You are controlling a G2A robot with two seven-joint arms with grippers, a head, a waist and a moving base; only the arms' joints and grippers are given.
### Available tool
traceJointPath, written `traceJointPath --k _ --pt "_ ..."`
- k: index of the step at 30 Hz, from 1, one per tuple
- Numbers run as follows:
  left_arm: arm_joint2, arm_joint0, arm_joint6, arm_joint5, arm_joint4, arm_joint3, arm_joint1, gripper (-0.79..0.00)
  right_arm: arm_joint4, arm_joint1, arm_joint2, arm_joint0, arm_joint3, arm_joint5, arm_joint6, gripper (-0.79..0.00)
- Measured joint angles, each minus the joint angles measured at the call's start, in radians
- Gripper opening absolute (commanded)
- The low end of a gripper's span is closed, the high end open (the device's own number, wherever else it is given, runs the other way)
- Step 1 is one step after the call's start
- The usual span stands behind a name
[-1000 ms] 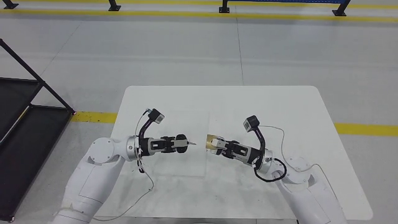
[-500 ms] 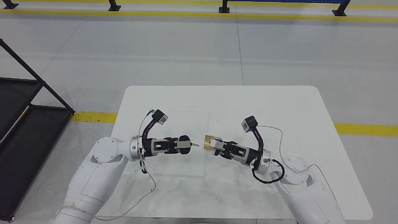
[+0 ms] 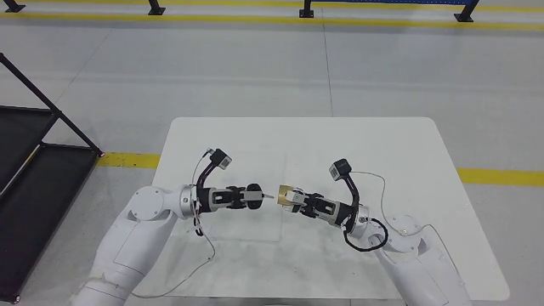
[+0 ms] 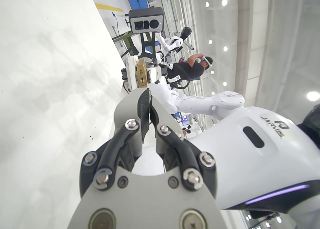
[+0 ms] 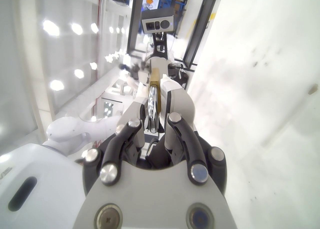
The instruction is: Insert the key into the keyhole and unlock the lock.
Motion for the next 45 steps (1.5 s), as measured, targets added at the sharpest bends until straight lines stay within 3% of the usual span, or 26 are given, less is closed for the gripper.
traceJointPath --k 45 --pt "0.081 -0.065 0.018 0.003 -0.028 0.067 0.006 -0.785 0.0 0.0 0.0 0.0 0.0 0.0 0.0 -0.785"
